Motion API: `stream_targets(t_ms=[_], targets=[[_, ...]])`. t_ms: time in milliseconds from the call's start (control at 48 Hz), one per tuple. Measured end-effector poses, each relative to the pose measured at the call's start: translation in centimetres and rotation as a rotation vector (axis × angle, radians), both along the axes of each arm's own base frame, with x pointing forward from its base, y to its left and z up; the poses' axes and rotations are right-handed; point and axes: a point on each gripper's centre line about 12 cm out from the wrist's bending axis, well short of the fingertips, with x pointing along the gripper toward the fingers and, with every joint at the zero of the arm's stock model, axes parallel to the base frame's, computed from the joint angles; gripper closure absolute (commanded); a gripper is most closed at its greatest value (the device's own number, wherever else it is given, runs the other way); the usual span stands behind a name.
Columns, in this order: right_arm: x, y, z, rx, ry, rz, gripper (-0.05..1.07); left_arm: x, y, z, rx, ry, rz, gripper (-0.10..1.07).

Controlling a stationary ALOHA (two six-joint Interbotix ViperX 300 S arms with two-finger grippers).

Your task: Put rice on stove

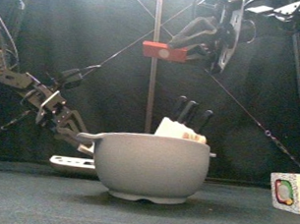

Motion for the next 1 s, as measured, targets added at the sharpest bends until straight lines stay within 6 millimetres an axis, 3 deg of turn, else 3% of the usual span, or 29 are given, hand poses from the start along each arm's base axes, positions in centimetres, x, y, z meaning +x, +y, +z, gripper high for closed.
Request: stream_targets(t_ms=[375, 1000], targets=[[0.0, 0.0, 0.0, 0.0, 0.0, 0.0, 0.4, -0.1, 0.0, 0.1, -0.005, 0.008, 0.002, 0.03], [0.0, 0.0, -0.1, 0.0, 0.002, 0.0, 0.4, 0.2, 0.3, -0.6, -0.02, 0.029, 0.016, 0.01]])
